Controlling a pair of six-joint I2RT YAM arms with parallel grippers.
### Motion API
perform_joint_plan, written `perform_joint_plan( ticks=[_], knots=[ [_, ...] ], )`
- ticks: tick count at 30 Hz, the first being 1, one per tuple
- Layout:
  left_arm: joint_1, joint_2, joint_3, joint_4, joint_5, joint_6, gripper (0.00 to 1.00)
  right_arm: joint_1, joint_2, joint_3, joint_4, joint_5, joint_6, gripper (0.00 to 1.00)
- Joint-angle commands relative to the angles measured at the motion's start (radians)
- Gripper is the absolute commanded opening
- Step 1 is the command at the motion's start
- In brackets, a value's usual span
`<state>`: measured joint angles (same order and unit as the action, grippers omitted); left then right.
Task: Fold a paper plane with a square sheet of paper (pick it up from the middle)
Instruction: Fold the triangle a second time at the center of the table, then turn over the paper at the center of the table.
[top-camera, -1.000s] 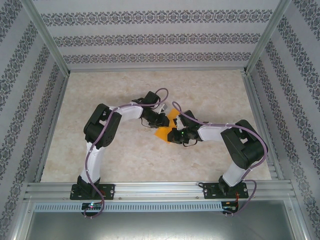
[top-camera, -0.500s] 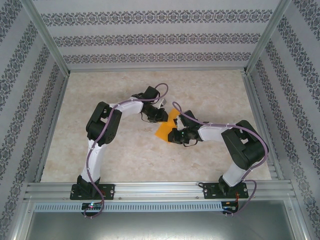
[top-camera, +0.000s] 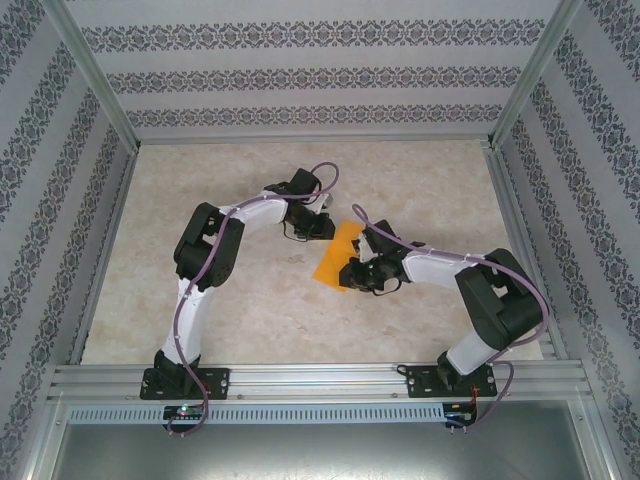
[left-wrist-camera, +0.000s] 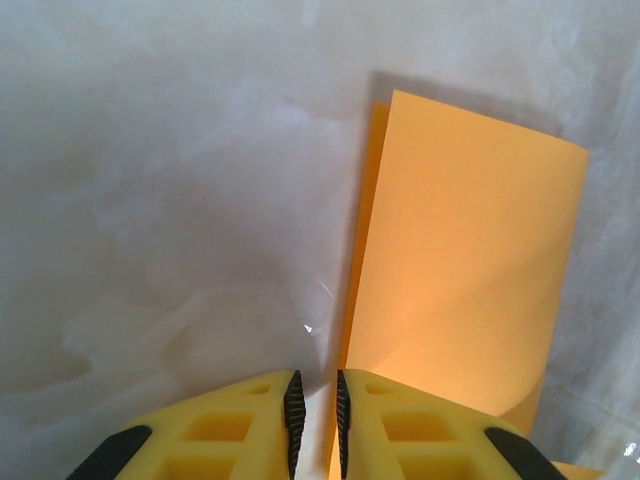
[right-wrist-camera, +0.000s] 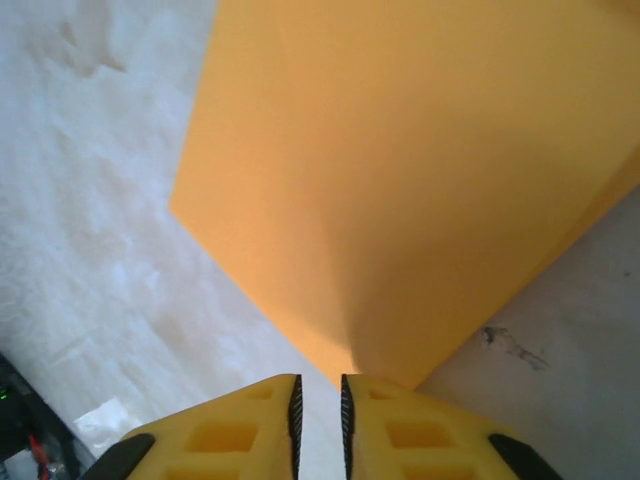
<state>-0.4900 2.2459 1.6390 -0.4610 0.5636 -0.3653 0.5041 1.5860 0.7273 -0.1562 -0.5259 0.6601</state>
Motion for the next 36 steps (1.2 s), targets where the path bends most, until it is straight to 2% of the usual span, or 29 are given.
perform_joint_plan(
  ticks=[1,8,14,19,26,36],
  knots=[
    [0.002,-0.019,-0.044,-0.008,-0.103,0.042,0.23,-0.029,-0.058,0.05,-0.008,-0.037,0.016,0.23],
    [0.002,-0.13,-0.078,-0.014,-0.102,0.039,0.28,-0.085,-0.003,0.113,0.022,-0.044,-0.008,0.25],
    [-0.005,-0.202,-0.149,0.014,-0.028,0.02,0.36,-0.107,0.092,0.138,0.021,-0.025,-0.059,0.25],
    [-0.032,-0.215,-0.193,0.042,0.009,0.0,0.39,-0.114,0.136,0.135,0.012,-0.007,-0.087,0.24],
    [-0.081,-0.152,-0.171,0.05,0.043,-0.006,0.4,-0.132,0.167,0.106,0.039,-0.005,-0.114,0.23],
    [-0.101,-0.045,-0.113,0.003,0.045,0.024,0.39,-0.134,0.15,0.047,0.092,-0.011,-0.122,0.22]
  ],
)
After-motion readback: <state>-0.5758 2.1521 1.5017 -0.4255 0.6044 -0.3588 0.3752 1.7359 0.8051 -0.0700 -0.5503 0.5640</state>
